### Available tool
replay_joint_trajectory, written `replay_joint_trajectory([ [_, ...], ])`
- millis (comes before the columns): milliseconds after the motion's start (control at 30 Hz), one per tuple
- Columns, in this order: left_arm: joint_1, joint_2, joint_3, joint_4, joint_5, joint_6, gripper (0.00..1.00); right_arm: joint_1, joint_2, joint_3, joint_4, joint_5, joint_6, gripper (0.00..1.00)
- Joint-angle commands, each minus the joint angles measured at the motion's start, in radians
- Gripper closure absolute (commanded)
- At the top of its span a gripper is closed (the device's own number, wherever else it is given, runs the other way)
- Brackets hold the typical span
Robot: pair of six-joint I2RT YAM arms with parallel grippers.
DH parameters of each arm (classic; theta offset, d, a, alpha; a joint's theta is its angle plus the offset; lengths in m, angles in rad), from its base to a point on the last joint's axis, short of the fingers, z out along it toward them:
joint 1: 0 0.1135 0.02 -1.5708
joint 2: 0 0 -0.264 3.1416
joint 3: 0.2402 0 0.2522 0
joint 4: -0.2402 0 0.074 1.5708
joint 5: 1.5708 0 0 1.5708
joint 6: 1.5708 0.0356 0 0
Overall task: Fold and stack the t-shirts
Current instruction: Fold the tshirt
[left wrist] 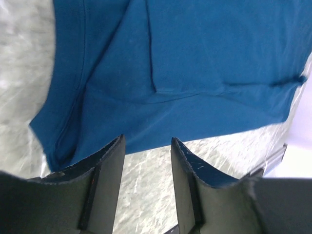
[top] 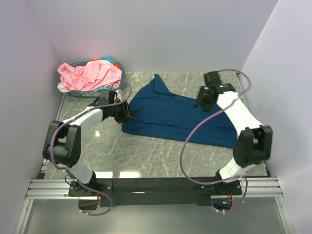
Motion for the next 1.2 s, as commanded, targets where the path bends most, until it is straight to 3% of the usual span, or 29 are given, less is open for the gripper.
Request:
replay_joint_trajectory([
  [0, 0.000, 0.051, 0.019, 0.043, 0.110, 0.052, 0.52, 0.112, 0.085, 0.062, 0.123, -0.188, -0.023, 0.49],
  [233, 0.003, 0.122, 0.004, 0.018, 0.100, 0.085, 0.54, 0.319, 0.271, 0.260, 0.210, -0.274, -0.034, 0.50],
  [567, 0.009, 0.208, 0.009, -0.026, 0.032, 0.156, 0.57, 0.503, 0.470, 0.368, 0.265, -0.314, -0.012, 0.53],
  [1167, 0.018, 0.170, -0.041, -0.034, 0.026, 0.211, 0.59, 0.559, 0.675, 0.466, 0.212, -0.168, -0.048, 0.54],
])
